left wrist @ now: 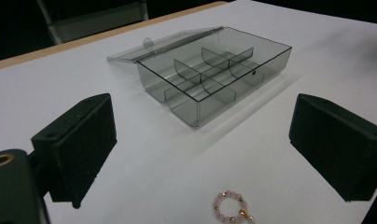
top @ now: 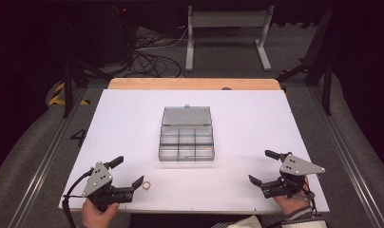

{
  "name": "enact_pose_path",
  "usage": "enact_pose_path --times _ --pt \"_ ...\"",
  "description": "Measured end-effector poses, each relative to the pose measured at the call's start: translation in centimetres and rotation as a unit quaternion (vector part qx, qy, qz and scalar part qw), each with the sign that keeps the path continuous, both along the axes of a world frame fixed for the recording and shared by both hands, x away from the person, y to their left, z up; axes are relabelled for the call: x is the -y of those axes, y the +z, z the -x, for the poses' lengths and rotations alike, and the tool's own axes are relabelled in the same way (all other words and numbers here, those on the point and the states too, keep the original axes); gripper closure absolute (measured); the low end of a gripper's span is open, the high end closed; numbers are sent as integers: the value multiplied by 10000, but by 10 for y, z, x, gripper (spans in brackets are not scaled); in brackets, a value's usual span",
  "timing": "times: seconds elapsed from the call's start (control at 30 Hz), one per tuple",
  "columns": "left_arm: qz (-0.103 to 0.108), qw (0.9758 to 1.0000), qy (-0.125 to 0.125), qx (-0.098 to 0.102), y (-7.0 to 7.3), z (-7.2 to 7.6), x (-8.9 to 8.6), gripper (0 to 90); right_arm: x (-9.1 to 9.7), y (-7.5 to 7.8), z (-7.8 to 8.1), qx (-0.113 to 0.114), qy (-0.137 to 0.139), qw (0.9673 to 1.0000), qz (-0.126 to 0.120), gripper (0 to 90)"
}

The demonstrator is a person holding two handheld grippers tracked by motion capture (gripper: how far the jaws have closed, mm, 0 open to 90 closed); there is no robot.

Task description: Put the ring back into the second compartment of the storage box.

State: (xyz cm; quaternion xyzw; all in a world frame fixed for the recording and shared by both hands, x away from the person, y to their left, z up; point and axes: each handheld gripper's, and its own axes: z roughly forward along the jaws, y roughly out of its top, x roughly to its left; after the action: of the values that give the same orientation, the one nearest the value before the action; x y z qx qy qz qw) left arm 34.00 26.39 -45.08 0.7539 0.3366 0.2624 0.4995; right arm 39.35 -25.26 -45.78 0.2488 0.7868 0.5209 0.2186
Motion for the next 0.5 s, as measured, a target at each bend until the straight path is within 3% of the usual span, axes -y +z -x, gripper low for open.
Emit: enact_pose_path --times 0.5 --pt "-109 9999 17 81 5 3 -2 84 0 -1 0 9 37 10000 -54 6"
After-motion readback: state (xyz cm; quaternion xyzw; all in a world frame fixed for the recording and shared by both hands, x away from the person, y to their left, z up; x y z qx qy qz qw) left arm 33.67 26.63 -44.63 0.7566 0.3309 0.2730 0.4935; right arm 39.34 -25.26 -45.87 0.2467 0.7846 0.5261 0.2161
